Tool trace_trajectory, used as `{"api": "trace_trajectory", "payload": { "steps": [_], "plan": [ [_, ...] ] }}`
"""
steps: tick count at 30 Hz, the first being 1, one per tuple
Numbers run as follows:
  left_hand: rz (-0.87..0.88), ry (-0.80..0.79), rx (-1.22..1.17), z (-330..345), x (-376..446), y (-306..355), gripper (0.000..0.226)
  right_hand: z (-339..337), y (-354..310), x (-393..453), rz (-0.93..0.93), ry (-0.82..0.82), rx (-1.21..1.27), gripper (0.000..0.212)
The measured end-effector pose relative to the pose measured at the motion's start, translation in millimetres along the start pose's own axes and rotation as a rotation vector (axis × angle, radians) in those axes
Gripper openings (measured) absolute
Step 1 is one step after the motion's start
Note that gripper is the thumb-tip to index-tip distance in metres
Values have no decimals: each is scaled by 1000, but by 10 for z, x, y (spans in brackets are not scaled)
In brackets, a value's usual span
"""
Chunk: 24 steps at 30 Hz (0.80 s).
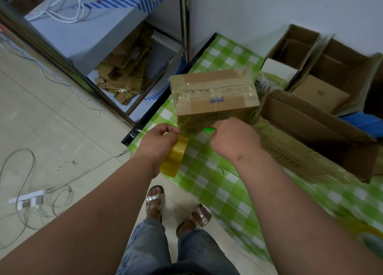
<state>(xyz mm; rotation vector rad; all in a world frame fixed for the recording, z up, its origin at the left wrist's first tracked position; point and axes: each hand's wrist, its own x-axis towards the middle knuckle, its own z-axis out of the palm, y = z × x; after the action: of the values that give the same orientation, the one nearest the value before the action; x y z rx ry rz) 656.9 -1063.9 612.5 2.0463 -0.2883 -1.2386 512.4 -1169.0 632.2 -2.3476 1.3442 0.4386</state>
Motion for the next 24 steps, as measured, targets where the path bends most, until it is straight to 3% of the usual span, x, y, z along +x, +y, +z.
{"api": "trace_trajectory", "payload": {
  "steps": [5, 8, 10, 14, 16, 18, 21, 24],
  "plan": [
    [-4, -7, 15, -4, 0, 61, 13, 395, 149, -45, 120, -230, 16, 65],
    [0, -18, 24, -8, 10, 72, 14, 549, 208, -89, 143, -313, 4, 70],
    [4, -23, 26, -13, 16, 73, 15, 554, 197, -116, 100, -201, 6, 62],
    [26, -21, 42, -8, 24, 70, 15, 364, -41, -188, -256, 544, 188, 29],
    [36, -24, 54, -8, 31, 63, 16, 240, -171, -149, -335, 755, 229, 30],
    [48, -15, 71, -17, 44, 60, 16, 172, -215, -47, -318, 698, 167, 47],
    [62, 12, 98, -32, 75, 59, 17, 136, -171, 120, -297, 465, 13, 66],
    [51, 15, 117, -54, 120, 66, 15, 139, -129, 242, -303, 456, -16, 68]
  ]
}}
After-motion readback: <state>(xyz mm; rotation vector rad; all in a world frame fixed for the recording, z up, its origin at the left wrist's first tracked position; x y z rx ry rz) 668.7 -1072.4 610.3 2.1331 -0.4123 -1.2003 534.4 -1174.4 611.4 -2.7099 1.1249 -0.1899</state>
